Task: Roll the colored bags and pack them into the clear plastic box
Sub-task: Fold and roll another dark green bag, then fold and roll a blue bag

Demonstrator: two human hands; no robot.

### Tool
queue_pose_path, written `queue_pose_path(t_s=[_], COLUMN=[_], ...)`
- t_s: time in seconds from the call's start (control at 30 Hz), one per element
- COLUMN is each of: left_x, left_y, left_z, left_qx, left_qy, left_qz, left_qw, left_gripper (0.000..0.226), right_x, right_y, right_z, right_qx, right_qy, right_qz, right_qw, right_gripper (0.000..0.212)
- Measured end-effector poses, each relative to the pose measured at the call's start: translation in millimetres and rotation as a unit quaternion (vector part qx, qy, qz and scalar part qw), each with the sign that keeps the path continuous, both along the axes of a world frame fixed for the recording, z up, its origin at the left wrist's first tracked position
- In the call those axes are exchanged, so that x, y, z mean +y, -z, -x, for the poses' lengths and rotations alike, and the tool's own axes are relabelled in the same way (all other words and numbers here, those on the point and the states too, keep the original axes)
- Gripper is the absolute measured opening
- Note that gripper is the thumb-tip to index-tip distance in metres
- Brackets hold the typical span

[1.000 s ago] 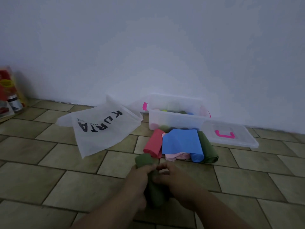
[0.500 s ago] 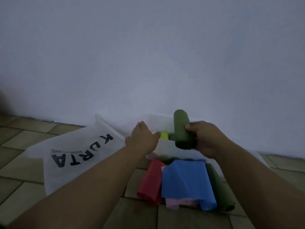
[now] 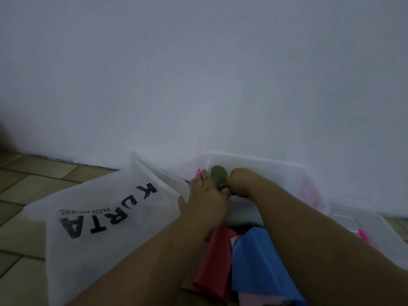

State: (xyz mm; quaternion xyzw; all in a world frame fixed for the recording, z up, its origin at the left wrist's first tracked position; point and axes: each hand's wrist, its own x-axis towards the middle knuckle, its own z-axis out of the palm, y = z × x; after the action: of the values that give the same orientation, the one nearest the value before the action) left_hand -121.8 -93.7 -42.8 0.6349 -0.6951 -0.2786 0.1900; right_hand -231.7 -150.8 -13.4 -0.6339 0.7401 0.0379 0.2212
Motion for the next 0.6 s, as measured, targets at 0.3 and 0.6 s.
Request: queue_pose_path(t_s=[0.3, 0.6], left_x=[4.7, 122.2], left_y=[-4.4, 52.4], left_z=[-0.7, -63.8], left_qx=[-0.009, -0.108], left_qy=[-0.012, 0.052], left_qz=[0.001, 0.029], left_qw=[1.000, 0.992], left_gripper=[0.073, 0.079], right_x=[19.7, 178.1], right_y=[-7.2, 6.7], right_z=[20.5, 105.8], right_qx=[-0.104, -0.004], right_qy=[0.045, 0.111], right_qz=[0.219, 0.095], right_qw=[0.969, 0.989], right_gripper=[0.028, 0.013])
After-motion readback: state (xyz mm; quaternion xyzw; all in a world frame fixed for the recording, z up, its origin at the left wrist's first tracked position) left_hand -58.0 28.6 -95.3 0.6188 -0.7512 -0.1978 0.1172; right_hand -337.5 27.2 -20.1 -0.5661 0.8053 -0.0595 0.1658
